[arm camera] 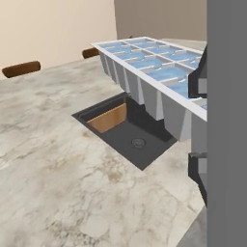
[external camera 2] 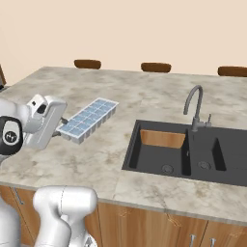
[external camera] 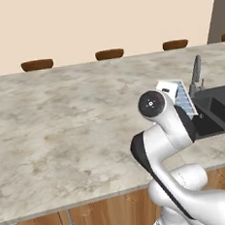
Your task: The ice cube tray has been filled with water. Take the tray and place it in the freezer to make ice. Close the freezer door after placing the tray.
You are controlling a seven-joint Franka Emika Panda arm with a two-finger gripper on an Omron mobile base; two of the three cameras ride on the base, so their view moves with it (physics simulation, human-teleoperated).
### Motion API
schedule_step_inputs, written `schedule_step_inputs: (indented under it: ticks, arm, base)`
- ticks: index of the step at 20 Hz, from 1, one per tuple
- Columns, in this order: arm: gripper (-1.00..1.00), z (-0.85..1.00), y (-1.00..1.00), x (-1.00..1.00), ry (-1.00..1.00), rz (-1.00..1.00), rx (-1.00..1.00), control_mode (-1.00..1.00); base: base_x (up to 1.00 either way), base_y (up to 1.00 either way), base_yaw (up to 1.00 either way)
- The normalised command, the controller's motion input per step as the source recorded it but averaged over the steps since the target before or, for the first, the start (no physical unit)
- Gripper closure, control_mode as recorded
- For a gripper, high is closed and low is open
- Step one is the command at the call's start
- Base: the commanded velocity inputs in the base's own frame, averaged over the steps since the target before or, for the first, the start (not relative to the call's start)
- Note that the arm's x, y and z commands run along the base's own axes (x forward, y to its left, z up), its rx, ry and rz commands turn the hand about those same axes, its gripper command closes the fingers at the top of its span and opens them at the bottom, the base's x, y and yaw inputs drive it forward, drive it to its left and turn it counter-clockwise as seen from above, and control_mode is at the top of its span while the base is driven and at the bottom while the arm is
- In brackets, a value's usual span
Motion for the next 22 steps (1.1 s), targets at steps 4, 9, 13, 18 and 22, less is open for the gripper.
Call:
schedule_step_inputs:
  ticks: [4, 9, 13, 18, 22]
  arm:
    - [1.0, 0.0, -0.02, -0.3, 0.0, 0.0, 0.0, -1.0]
    - [1.0, 0.0, 0.0, -0.91, 0.0, 0.0, 0.0, -1.0]
    - [1.0, 0.0, -0.06, -0.18, 0.0, -0.01, 0.0, -1.0]
    - [1.0, 0.0, -0.25, 0.38, 0.01, 0.0, 0.02, -1.0]
    - [1.0, 0.0, -0.22, 0.23, 0.02, 0.0, 0.0, -1.0]
  base:
    - [0.0, 0.0, 0.0]
    - [0.0, 0.0, 0.0]
    - [0.0, 0.0, 0.0]
    - [0.0, 0.0, 0.0]
    - [0.0, 0.0, 0.0]
